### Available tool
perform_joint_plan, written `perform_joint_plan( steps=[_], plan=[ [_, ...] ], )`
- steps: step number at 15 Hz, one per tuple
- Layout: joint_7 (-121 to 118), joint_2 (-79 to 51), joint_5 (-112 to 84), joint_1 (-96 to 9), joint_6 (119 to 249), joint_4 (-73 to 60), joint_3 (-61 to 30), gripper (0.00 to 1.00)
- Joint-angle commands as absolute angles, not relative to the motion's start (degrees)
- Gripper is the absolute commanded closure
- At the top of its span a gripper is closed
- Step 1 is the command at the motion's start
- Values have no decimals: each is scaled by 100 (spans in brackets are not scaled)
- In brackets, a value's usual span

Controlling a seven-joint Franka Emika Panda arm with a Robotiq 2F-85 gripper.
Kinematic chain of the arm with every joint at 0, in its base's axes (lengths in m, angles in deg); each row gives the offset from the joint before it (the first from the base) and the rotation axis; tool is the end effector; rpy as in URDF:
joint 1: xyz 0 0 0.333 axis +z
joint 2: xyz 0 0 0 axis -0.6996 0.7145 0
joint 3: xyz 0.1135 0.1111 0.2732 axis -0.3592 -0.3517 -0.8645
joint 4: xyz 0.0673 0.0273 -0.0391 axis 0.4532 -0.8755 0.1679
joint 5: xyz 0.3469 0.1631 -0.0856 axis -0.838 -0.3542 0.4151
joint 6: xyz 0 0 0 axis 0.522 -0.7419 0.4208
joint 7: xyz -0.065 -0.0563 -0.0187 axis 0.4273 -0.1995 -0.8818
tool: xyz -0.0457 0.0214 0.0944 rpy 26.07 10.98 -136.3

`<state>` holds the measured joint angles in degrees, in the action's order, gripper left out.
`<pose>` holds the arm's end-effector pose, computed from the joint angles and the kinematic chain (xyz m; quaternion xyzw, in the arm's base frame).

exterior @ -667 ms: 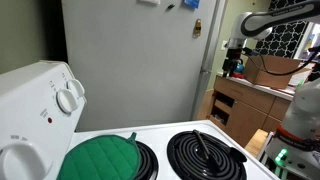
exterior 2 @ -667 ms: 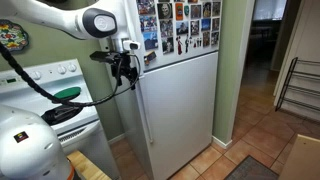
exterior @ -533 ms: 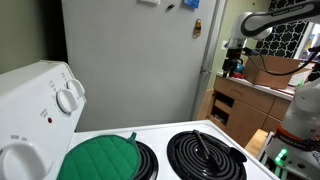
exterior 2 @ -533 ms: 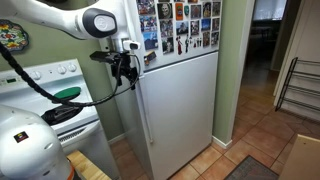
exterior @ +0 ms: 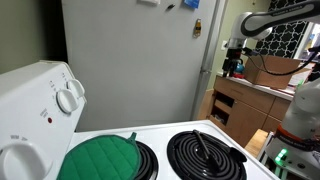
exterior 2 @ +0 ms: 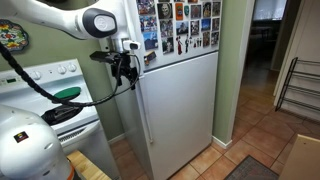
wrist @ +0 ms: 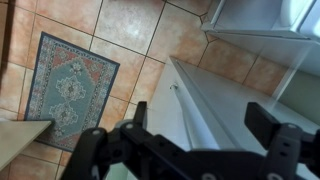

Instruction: Open the top fridge door.

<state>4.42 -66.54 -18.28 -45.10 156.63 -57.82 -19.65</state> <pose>0.3576 -0.0017 0.4913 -0.9999 -0.0035 0.0016 0.0106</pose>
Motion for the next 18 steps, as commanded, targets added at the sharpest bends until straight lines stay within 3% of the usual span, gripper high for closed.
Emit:
perform_joint_plan(
  steps=[1, 18],
  plan=[
    [429, -6652, -1812, -4481, 15650, -5771, -1940, 0],
    [884, -7099, -1508, -4666, 15943, -5479, -1560, 0]
  ],
)
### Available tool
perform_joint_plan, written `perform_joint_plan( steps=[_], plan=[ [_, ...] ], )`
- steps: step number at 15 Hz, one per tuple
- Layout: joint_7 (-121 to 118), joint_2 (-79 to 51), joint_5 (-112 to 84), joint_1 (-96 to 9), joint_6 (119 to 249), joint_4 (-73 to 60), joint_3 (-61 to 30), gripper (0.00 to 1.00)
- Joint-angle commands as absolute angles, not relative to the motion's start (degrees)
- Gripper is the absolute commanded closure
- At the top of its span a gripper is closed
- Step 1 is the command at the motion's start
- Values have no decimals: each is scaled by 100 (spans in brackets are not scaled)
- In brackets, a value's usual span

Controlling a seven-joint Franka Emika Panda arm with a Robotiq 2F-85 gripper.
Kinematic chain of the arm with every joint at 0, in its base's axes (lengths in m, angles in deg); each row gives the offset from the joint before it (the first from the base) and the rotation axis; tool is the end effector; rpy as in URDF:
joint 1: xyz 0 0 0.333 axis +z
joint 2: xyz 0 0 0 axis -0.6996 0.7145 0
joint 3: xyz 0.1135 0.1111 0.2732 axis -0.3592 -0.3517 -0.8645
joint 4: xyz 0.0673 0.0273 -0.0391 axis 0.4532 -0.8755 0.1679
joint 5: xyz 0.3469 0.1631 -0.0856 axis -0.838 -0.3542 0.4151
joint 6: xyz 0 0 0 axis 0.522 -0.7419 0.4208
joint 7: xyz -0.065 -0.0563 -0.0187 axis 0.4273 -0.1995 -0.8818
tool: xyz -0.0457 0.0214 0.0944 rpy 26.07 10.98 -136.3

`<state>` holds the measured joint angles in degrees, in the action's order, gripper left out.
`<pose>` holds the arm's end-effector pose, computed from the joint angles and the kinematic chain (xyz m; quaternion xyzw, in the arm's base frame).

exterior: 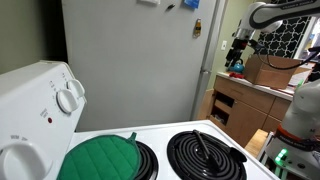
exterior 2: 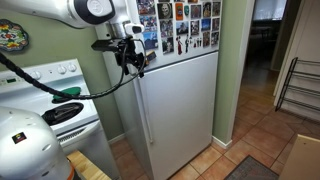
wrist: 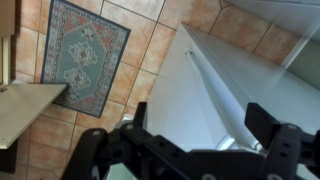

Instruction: Open the top fridge door.

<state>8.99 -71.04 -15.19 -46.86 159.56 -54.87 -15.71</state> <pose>0.3513 -0.0444 0.5487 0.9960 0.0076 0.0885 0.0017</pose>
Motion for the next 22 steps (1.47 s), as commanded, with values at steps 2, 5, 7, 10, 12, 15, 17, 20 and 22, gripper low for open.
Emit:
perform_joint_plan(
  steps=[2, 5, 7, 10, 12, 15, 17, 20, 22],
  plan=[
    [1041, -7246, -1518, -4680, 16014, -5454, -1407, 0],
    [1073, -7300, -1519, -4676, 16017, -5457, -1386, 0],
    [1618, -7325, -1961, -4362, 16419, -5589, -1072, 0],
    [2377, -7395, -2451, -4090, 16946, -5699, -707, 0],
    [2901, -7390, -2775, -3875, 17268, -5737, -475, 0],
    [3702, -7364, -3331, -3454, 17516, -5757, -126, 0],
    [4165, -7324, -3634, -3230, 17609, -5766, 32, 0],
    [4881, -7285, -4028, -3046, 17770, -5783, 243, 0],
    [5325, -7240, -4297, -2938, 17861, -5780, 343, 0]
  ],
)
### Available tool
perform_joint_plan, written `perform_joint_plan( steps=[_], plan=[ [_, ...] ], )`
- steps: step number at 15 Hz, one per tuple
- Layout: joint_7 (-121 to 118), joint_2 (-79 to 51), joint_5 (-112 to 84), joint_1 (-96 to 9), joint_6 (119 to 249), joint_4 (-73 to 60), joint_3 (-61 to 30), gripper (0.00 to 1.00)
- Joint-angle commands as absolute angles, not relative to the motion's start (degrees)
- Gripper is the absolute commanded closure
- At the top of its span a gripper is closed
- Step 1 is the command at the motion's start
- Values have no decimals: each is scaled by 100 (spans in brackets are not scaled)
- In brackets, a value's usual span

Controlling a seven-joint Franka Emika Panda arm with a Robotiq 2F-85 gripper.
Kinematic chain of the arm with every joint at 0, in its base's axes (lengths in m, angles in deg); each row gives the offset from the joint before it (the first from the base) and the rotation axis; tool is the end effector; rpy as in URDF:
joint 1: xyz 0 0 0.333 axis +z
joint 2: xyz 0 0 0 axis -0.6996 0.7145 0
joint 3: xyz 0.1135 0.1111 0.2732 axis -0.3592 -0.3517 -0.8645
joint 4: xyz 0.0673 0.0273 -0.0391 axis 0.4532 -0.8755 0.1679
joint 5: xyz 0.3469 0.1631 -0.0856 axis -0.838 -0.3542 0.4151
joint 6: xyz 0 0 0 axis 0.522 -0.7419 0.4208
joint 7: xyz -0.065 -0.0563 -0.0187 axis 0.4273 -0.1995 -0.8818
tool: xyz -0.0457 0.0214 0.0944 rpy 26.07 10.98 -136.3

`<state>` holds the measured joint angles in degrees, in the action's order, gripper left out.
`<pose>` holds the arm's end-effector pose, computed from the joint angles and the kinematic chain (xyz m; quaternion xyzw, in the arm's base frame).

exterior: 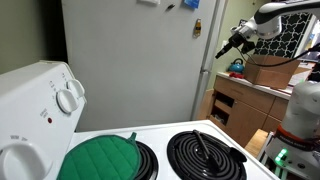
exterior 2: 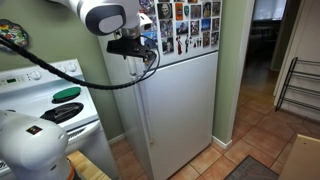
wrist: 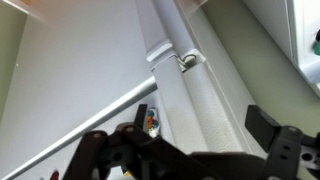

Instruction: Open the top fridge door.

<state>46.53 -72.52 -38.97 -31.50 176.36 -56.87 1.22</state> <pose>0.3731 -0.0616 0.5613 -0.9095 -0.2261 -0.2946 0.1867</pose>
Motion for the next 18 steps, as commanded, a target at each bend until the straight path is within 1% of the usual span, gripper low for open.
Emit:
perform_joint_plan(
  steps=[1, 7, 10, 11, 12, 16, 18],
  plan=[
    [5519, -7218, -4418, -2914, 17878, -5778, 373, 0],
    [6780, -6954, -5340, -2726, 18265, -5716, 540, 0],
    [7254, -6826, -5758, -2845, 18267, -5697, 489, 12],
    [7402, -6788, -5886, -2887, 18246, -5688, 470, 22],
    [7535, -6763, -5982, -2949, 18215, -5686, 443, 38],
    [7900, -6659, -6305, -3193, 18131, -5677, 348, 70],
    [8010, -6612, -6406, -3292, 18075, -5672, 260, 85]
  ],
)
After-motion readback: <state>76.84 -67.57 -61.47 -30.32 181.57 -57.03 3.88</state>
